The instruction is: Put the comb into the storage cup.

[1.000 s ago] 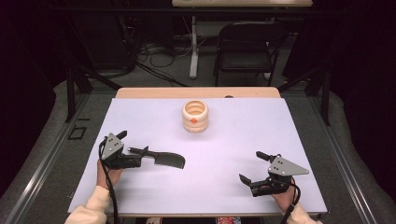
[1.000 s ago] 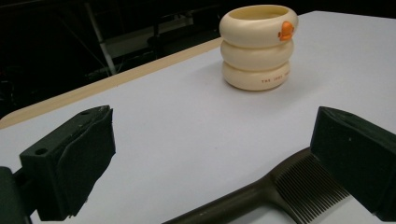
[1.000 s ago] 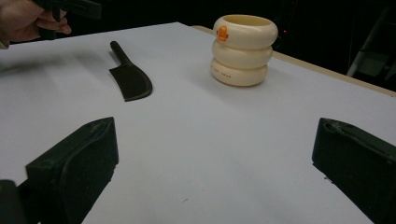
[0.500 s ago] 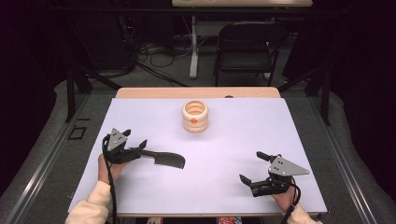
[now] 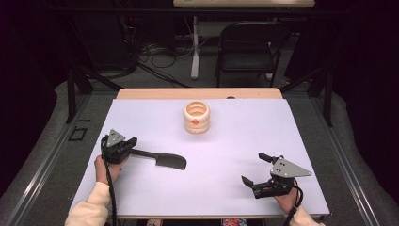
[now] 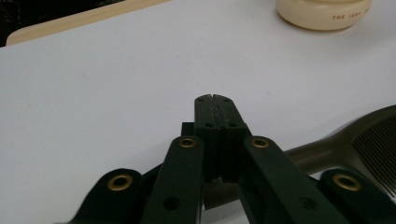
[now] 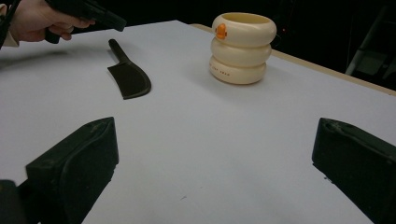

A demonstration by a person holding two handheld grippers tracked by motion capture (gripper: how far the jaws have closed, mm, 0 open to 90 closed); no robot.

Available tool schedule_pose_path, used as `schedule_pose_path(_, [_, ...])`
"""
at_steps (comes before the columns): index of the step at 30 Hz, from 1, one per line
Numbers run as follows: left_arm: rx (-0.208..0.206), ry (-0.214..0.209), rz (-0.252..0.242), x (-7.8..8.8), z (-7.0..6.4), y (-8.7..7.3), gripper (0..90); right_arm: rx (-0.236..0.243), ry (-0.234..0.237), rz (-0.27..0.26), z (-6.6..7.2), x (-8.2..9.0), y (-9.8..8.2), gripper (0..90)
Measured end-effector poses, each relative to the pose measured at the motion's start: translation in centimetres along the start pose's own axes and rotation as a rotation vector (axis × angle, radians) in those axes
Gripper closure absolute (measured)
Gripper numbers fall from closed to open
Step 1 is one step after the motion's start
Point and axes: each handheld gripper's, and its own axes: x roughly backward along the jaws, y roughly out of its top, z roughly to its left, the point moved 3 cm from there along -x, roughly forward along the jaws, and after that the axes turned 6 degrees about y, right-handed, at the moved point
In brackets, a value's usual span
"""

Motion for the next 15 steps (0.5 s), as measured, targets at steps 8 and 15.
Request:
schedule_pose_path(8, [-0.003,0.001,0.043,-0.57,0.30,-0.39,89.7,0.002,-0.003,-0.001,0.00,-0.01,-0.01,0.0])
schedule_pose_path(15, [-0.022,-0.010,0.087,-0.98,0.23,-0.63,89.6,0.003,-0.007,-0.001,-0.01,0.10,-0.04,0.0])
